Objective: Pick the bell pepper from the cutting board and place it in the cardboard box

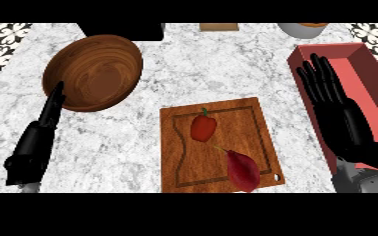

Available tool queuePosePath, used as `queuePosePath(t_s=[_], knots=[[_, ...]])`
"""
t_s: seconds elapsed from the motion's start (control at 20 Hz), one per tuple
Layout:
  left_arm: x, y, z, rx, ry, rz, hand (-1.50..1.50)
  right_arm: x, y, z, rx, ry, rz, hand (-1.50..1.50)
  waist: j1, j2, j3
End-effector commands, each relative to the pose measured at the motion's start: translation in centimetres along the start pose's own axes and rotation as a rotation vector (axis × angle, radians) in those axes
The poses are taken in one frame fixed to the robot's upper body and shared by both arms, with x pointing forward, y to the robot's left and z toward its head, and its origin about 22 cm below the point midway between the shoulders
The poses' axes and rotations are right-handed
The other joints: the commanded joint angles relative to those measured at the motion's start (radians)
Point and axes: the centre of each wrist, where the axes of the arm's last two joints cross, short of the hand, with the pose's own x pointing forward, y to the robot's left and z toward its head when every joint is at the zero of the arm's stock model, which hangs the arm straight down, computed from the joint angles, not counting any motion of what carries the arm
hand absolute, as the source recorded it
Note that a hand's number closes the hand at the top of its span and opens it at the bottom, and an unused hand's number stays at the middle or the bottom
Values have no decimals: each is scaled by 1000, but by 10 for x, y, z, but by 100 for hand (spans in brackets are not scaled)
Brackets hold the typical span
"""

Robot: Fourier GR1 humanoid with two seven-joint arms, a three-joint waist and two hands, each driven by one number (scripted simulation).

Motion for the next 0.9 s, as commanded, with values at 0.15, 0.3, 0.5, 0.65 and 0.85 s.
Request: queuePosePath(t_s=[0.15, 0.3, 0.5, 0.65, 0.85], knots=[[6, 19, -15, 4, 99, 213, 0, 8, 38, -6, -250, 151, 97, -150, 6, 10, 2], [-5, 4, -3, 11, 197, 277, 0, -2, -33, 18, -405, 203, 587, -150, -52, 6, -23], [-1, 14, -9, -27, 212, 379, 0, 5, 51, 14, -607, -108, 470, -150, -16, 3, 1], [-7, 22, -10, -45, 234, 405, 0, 6, 90, 34, -514, -162, 554, -150, -10, 6, 1], [-1, 28, -11, -55, 215, 388, 0, 3, 103, 41, -346, 46, 704, -150, -1, 4, -2]])
